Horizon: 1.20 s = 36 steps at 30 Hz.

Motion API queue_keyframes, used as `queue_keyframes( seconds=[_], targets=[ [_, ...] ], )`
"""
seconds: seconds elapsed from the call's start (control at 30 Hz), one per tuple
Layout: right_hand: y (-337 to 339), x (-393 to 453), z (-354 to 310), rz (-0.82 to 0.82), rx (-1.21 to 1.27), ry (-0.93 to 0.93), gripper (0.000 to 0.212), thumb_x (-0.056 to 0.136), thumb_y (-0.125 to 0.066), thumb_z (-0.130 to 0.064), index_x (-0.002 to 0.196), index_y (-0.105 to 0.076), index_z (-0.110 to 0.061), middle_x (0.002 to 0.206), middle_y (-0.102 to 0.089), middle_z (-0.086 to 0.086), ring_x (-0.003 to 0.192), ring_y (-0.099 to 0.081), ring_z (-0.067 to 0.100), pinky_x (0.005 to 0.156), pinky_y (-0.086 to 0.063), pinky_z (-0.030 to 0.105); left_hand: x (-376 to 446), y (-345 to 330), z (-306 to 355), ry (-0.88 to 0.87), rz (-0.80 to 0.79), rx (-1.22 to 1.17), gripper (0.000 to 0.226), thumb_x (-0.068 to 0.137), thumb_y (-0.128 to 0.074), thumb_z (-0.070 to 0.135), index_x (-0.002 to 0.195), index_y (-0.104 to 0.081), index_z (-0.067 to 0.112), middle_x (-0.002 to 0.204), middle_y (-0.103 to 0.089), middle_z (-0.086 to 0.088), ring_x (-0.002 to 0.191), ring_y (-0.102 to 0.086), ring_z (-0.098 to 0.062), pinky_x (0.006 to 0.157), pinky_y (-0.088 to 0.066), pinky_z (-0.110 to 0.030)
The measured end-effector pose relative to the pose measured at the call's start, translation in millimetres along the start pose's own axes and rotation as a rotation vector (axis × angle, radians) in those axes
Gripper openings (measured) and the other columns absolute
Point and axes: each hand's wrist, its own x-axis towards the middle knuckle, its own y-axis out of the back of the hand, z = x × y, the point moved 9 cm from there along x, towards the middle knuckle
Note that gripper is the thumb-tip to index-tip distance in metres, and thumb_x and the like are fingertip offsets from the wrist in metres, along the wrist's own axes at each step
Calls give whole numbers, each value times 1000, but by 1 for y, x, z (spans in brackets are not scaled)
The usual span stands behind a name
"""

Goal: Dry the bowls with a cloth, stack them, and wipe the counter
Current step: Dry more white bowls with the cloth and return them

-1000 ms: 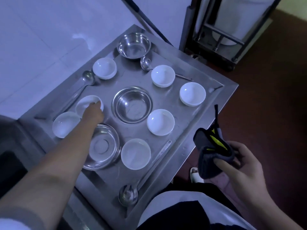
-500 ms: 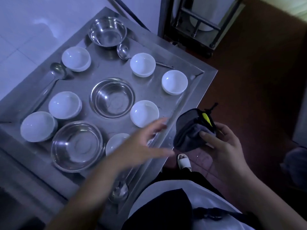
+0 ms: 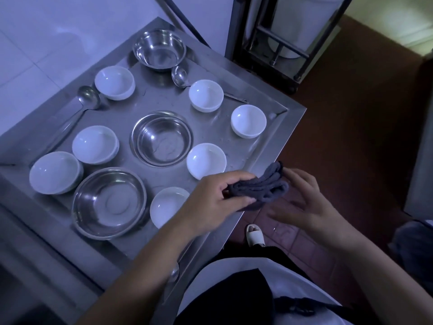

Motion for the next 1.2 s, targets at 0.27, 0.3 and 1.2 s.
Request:
queue_keyframes(
  seconds=[0.27, 0.3, 1.2],
  targets=[
    [-34, 5, -36, -136, 233, 174, 29, 70, -77, -4, 98, -79, -11, 94, -79, 7, 86, -71, 11, 73, -57, 24, -4, 30, -2, 10, -31, -111, 34, 78, -80, 2, 99, -78, 29, 92, -75, 8, 88, -66, -6, 85, -51, -20],
    [-37, 5, -39, -119, 244, 181, 23, 72, -76, -7, 94, -80, -13, 94, -79, 8, 87, -71, 13, 75, -59, 28, -4, 37, -2, 8, 20, -117, 34, 79, -80, 1, 99, -78, 28, 92, -75, 8, 88, -66, -7, 84, -51, -20],
    [-33, 37, 46, 320, 591, -191, 48, 66, -84, -37, 92, -74, 1, 80, -64, 22, 80, -53, 28, 71, -40, 46, 163, 355, -172, 553, 1131, -596, 50, 101, -52, 15, 149, -37, 14, 144, -41, -12, 128, -46, -34, 106, -47, -53]
  ],
)
